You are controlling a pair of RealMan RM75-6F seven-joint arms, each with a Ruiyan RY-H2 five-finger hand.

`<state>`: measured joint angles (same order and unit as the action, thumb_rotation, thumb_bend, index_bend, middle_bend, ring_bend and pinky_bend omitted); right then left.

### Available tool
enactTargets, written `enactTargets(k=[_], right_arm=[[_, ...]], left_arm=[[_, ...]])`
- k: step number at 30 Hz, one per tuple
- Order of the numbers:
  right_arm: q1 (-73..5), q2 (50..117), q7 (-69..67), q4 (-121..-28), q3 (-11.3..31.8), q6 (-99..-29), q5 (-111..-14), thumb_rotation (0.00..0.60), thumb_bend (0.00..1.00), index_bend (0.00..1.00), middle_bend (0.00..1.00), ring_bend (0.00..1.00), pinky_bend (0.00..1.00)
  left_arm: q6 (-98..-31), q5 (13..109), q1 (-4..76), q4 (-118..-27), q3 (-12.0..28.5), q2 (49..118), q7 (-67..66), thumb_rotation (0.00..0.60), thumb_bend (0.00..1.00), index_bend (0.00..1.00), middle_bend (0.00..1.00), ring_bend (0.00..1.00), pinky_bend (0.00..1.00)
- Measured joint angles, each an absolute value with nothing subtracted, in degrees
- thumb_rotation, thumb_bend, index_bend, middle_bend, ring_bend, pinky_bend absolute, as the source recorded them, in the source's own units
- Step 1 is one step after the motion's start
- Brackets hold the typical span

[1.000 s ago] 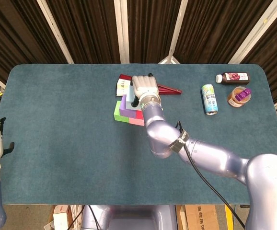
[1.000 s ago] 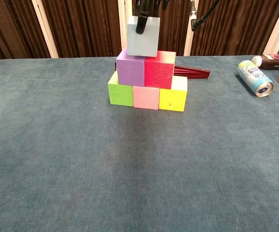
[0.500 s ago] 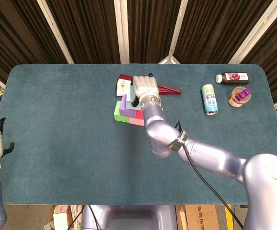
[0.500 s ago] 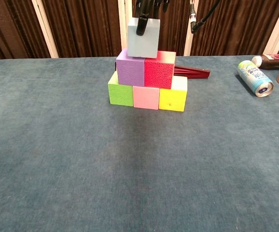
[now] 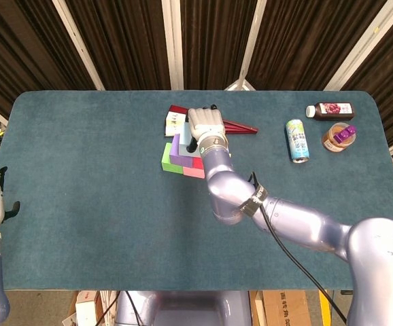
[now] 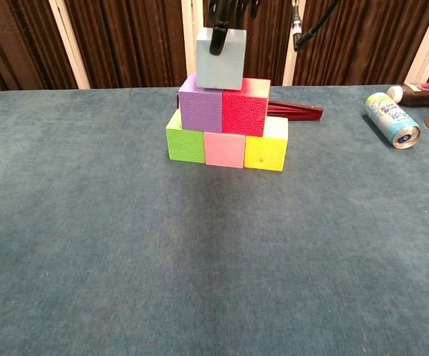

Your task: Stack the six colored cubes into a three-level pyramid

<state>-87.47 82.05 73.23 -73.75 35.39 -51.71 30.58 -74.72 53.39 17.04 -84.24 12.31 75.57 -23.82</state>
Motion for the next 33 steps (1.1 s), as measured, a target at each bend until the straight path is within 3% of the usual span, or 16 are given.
enactTargets(k=[33], right_arm=[[-87.41,82.42,73.56,-73.61,35.06,-51.42,31.16,0.600,0.28,0.27,0.20,0.06,0.00]], left_arm=[[-75.08,52.82,17.07,-84.49,12.42,75.70,-24.46,0.600,0.40,0.10,0.00,0.00,0.00]])
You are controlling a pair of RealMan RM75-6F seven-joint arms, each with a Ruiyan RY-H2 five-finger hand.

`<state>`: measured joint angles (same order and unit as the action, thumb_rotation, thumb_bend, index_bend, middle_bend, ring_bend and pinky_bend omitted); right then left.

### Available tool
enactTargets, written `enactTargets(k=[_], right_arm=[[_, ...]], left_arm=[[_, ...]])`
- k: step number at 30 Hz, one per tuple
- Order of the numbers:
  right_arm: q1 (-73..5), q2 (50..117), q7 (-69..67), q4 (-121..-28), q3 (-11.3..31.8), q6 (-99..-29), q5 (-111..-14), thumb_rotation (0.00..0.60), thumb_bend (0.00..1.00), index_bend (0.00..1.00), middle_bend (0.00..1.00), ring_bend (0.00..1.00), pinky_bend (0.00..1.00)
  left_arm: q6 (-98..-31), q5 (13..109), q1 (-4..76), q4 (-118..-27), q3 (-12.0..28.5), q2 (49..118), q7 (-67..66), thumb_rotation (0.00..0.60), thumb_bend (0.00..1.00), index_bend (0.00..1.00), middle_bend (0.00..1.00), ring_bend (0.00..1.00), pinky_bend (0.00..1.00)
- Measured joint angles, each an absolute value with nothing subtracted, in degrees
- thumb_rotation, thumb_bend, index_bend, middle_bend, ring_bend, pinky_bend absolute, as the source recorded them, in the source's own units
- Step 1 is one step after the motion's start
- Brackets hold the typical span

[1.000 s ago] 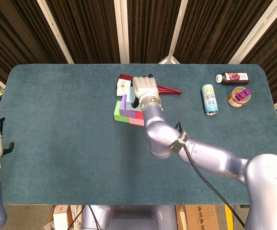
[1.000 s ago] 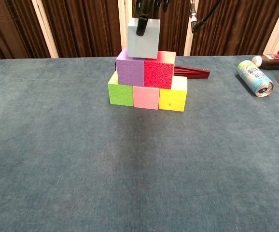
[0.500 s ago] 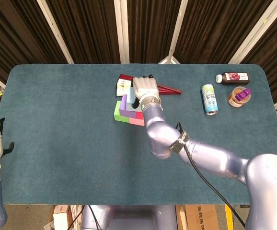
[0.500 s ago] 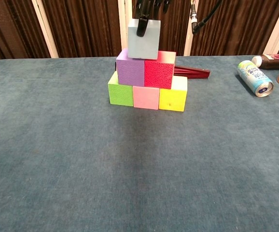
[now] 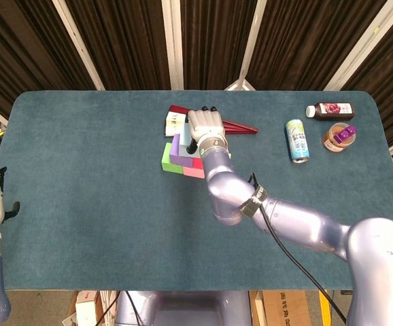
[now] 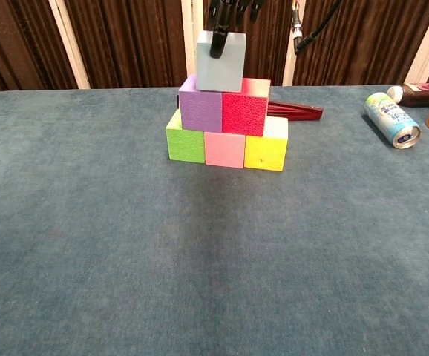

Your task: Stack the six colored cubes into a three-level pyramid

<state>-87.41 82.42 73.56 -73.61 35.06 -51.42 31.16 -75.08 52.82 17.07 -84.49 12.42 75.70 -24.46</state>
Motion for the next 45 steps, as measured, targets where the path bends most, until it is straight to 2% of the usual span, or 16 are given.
enactTargets(k=[27,45], right_arm=[[-87.43,82.78,73.07,-73.69,35.79,-51.88,31.15,0.600,0.28,0.15,0.14,0.01,0.00],[-88.11,83.38,71.22,-74.20,37.03,-51.61,30.54,0.600,0.28,0.13,0.12,0.00,0.00]], left_arm=[[-75.14,52.26,17.14,-84.43,12.58,75.85,-24.79,0.600,0.40,0.10,0.00,0.00,0.00],[-75.21,52.07,17.12,-84.35,12.76,75.89,-24.55,0.600,0.40,0.10,0.00,0.00,0.00]])
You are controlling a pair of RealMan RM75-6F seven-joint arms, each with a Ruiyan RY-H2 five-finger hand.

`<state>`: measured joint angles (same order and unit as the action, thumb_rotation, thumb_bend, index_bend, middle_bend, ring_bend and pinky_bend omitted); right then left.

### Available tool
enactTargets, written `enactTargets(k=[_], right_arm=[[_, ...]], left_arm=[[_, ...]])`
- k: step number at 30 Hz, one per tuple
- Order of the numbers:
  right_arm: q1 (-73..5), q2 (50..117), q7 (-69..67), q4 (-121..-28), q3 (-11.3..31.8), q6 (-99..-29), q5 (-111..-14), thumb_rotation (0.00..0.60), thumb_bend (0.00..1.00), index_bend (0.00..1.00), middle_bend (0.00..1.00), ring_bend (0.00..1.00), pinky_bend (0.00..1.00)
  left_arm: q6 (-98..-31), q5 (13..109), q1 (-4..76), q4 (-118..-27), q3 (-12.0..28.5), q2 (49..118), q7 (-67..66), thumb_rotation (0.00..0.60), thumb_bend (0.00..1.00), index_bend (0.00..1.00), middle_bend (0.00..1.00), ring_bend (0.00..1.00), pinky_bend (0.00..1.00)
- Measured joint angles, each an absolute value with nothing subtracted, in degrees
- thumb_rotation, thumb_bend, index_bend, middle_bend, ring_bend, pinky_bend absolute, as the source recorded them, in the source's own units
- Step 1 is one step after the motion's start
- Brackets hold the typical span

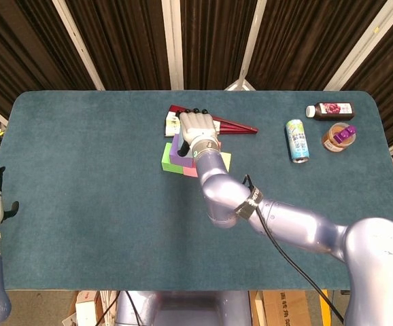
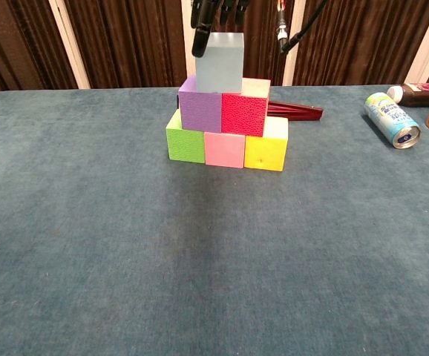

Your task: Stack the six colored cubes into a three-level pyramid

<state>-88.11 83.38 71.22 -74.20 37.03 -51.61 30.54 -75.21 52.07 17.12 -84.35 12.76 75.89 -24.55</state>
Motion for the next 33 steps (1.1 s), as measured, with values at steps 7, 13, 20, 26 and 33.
enactTargets(k=[7,13,20,26,33], right_arm=[[-88.75,84.47,70.18,-72.96,36.90,-52.54,29.24,0.600,0.28,0.13,0.12,0.00,0.00],[-89.08,85.16,70.27,-72.14,36.72,-52.78,29.01,0.600,0.28,0.13,0.12,0.00,0.00],[-89.30,85.75,69.89,-71.34,37.05,-52.70,28.44,0.600,0.28,0.13,0.12,0.00,0.00],[-89.53,86.31,69.45,-70.74,37.23,-52.83,27.73,0.600,0.28,0.13,0.12,0.00,0.00],[-89.60,86.70,69.53,-70.43,37.42,-52.56,27.72,0.600,0.28,0.13,0.12,0.00,0.00]], left_arm=[[-75.31,51.99,16.99,-84.49,12.88,75.71,-24.27,0.600,0.40,0.10,0.00,0.00,0.00],[-75.32,51.91,16.99,-84.59,12.85,75.66,-24.40,0.600,0.40,0.10,0.00,0.00,0.00],[-75.47,51.80,16.97,-84.70,12.90,75.67,-24.52,0.600,0.40,0.10,0.00,0.00,0.00],[-75.50,51.58,16.97,-84.73,12.97,75.67,-24.64,0.600,0.40,0.10,0.00,0.00,0.00],[-75.36,51.36,17.03,-84.65,13.00,75.69,-24.76,0.600,0.40,0.10,0.00,0.00,0.00]])
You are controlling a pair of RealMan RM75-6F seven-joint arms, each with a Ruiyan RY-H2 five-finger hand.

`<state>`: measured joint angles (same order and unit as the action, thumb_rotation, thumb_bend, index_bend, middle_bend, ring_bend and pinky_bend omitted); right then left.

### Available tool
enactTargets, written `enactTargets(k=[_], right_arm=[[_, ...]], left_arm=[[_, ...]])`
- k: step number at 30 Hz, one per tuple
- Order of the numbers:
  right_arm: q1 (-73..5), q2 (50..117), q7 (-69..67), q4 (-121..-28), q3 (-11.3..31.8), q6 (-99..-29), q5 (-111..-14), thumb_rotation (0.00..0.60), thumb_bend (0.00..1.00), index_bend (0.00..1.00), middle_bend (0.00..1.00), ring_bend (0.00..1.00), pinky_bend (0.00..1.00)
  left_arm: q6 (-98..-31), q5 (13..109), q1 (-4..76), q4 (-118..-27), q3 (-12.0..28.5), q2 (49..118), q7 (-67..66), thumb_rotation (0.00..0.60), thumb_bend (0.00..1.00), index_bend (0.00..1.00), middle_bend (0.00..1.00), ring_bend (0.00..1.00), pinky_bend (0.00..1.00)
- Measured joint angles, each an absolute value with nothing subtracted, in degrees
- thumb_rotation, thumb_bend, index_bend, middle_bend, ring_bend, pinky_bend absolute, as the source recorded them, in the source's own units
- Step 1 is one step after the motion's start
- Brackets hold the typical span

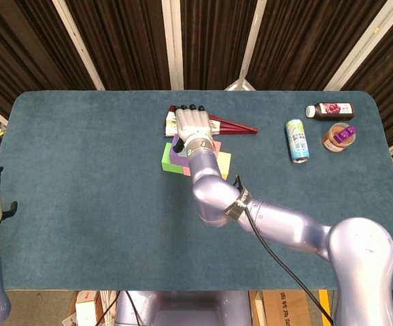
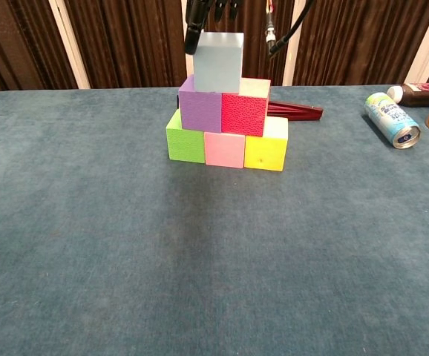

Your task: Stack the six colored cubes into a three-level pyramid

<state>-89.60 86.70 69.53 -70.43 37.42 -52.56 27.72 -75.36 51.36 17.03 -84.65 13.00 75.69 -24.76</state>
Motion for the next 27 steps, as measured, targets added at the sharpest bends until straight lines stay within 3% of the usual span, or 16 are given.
enactTargets(k=[11,19,23,27], right_arm=[[-88.51,83.98,69.49,-75.89,38.64,-52.23,28.49,0.600,0.28,0.13,0.12,0.00,0.00],[-84.27,77.64,64.09,-90.13,40.61,-53.66,24.29,0.600,0.28,0.12,0.12,0.00,0.00],[-78.75,73.17,58.19,-100.87,41.37,-55.95,16.99,0.600,0.28,0.12,0.12,0.00,0.00],[-69.14,67.85,49.84,-114.14,41.19,-59.76,3.10,0.600,0.28,0.11,0.08,0.00,0.00]], left_arm=[[-75.71,51.84,16.99,-84.04,13.26,75.68,-23.86,0.600,0.40,0.10,0.00,0.00,0.00],[-76.03,53.92,16.79,-83.26,13.20,75.66,-21.45,0.600,0.40,0.10,0.00,0.00,0.00],[-76.01,56.82,16.74,-82.66,12.64,75.78,-19.15,0.600,0.40,0.10,0.00,0.00,0.00],[-75.91,59.17,16.64,-82.21,11.87,75.90,-17.39,0.600,0.40,0.10,0.00,0.00,0.00]])
